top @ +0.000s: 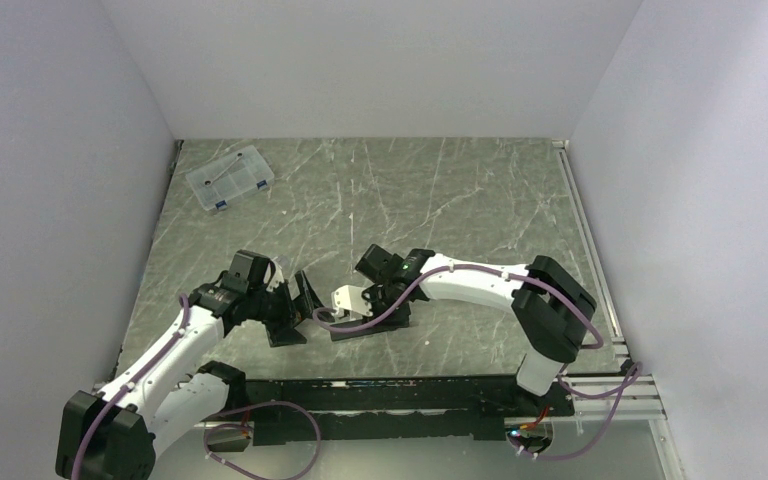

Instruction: Load the batteries into the remote control

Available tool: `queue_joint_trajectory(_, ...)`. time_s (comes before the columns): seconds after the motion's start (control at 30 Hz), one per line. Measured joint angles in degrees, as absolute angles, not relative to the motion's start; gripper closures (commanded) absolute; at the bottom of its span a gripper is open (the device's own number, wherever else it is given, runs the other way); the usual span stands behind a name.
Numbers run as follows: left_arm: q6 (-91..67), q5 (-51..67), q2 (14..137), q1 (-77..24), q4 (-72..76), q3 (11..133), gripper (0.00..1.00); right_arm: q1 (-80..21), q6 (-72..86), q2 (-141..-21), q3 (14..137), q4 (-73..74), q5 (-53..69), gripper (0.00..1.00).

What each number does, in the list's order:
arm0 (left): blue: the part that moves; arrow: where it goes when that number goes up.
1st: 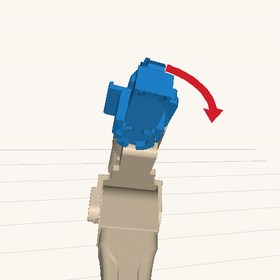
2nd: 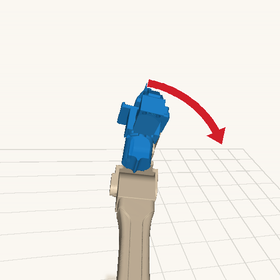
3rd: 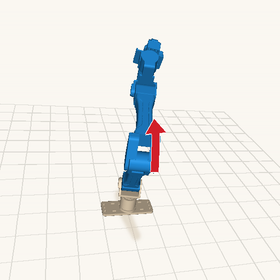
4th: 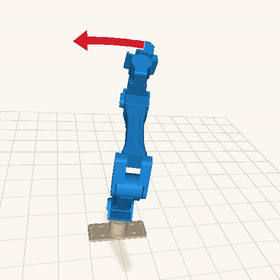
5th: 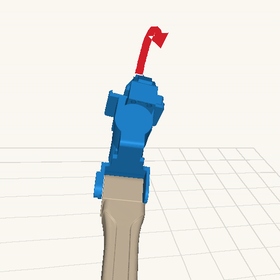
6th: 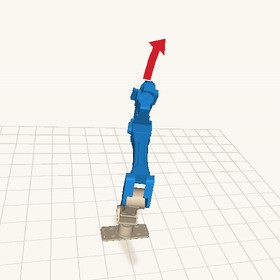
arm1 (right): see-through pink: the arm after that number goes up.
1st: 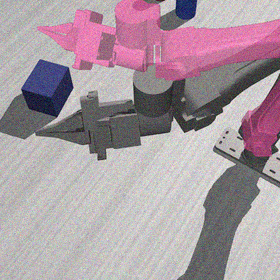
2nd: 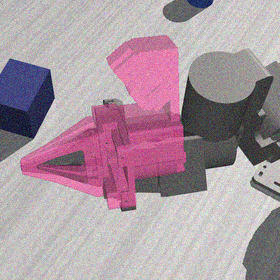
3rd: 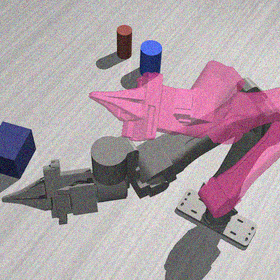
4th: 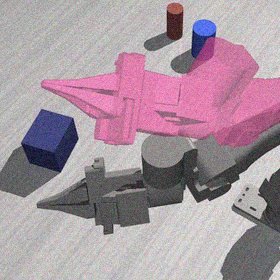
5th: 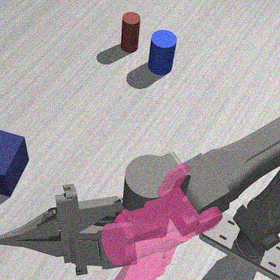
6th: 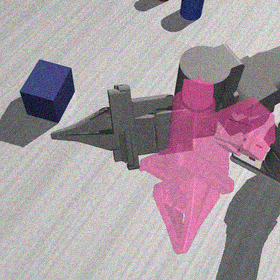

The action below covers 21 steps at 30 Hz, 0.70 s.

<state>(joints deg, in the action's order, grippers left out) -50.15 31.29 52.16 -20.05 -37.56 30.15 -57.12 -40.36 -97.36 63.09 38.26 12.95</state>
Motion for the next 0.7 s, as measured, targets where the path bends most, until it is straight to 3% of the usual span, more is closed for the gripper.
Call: queue_joint_trajectory(0.7,-50.02,31.29,52.34,-19.94,-37.56,30.15,0.00,-57.45,-40.36,-99.39,63.40,38.74,11.31,0.55)
